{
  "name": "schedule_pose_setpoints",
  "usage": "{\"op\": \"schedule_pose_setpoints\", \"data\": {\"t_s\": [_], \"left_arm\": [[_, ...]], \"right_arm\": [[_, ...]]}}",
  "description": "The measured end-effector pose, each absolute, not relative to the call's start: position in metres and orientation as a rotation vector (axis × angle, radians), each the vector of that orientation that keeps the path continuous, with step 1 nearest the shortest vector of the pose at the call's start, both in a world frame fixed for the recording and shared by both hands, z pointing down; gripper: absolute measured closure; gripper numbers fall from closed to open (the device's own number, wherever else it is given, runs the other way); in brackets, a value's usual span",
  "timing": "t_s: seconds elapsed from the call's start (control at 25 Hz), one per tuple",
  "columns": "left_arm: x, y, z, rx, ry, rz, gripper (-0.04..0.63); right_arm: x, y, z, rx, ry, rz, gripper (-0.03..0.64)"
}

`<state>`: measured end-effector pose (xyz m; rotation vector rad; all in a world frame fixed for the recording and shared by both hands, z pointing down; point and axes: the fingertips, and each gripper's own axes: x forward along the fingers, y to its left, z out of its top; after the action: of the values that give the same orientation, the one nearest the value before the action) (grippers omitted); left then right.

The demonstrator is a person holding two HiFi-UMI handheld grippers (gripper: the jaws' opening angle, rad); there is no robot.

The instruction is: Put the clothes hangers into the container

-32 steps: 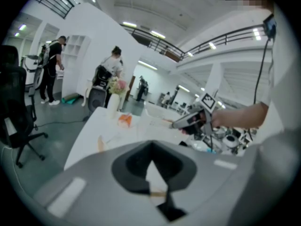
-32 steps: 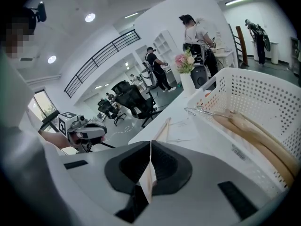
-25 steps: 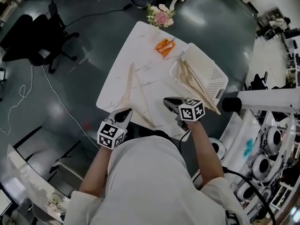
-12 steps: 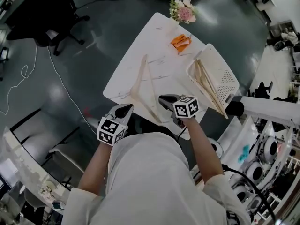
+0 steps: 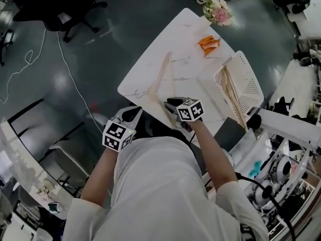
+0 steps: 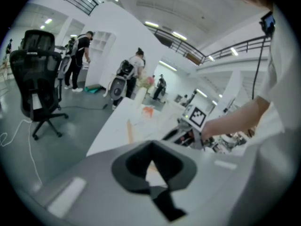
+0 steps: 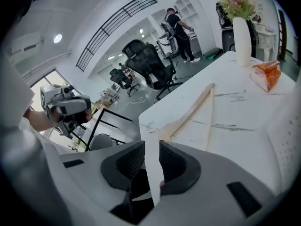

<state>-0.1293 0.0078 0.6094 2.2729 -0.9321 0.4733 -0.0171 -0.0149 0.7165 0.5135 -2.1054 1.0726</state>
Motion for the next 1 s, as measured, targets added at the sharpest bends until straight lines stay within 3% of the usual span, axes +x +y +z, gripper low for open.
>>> {"op": "schedule_pose_setpoints", "data": {"t_s": [0.64, 1.0], "left_arm": [[-0.172, 0.014, 0.631, 2.199, -0.970, 0.469, 0.594], [-0.192, 0.023, 0.645, 2.154, -0.977, 0.461, 0.594]], "right_arm": [[-0.040, -0.001, 0.801, 0.486, -1.914, 0.839, 0.472], [-0.037, 0.005, 0.834, 0.534, -1.810, 0.660, 0.462]]}}
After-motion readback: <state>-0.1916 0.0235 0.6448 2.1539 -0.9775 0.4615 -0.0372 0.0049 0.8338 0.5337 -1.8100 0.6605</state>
